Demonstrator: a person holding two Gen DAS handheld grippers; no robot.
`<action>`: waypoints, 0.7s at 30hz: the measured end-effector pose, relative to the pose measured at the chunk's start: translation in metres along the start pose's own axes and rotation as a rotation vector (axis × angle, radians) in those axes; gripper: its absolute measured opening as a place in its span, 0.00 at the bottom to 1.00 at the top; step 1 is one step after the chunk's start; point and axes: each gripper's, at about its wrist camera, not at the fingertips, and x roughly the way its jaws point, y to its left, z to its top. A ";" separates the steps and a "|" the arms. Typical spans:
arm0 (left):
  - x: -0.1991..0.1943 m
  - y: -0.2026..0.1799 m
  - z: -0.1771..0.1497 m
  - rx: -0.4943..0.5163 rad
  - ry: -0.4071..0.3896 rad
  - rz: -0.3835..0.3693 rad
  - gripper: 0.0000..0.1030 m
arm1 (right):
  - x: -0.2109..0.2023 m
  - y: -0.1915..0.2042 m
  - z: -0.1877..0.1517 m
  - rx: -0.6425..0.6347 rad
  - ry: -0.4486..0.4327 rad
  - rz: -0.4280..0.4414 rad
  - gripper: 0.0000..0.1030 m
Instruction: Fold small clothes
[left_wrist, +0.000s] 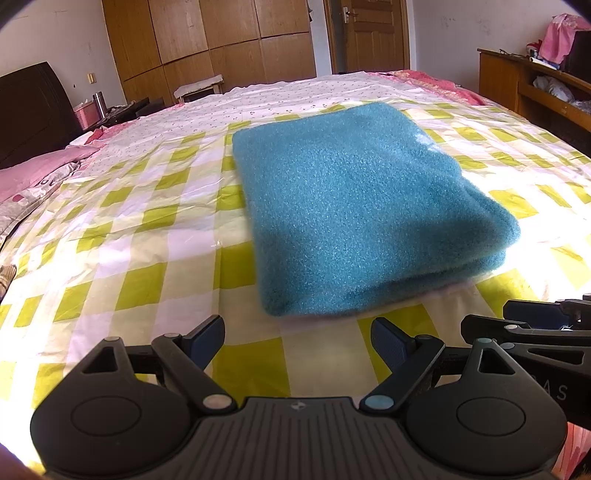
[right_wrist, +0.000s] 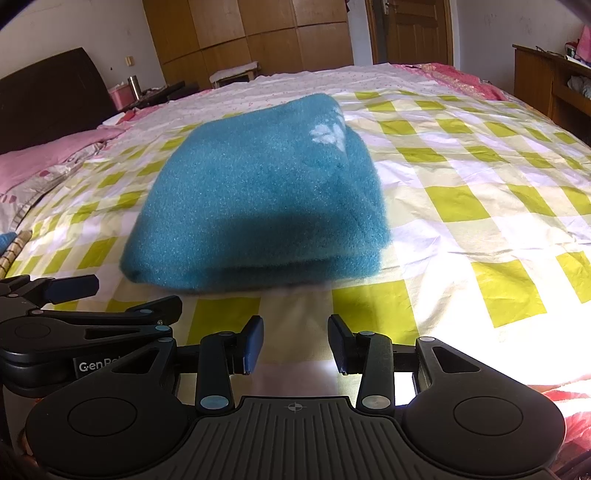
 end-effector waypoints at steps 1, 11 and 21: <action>0.000 0.000 0.000 0.000 -0.001 0.001 0.89 | 0.000 0.000 0.000 0.000 0.000 0.000 0.37; 0.000 -0.001 -0.001 -0.003 -0.002 0.001 0.89 | 0.000 0.000 0.000 0.000 0.000 0.000 0.37; 0.000 0.001 0.000 -0.010 0.003 -0.006 0.89 | 0.000 0.000 0.001 0.000 0.002 -0.002 0.38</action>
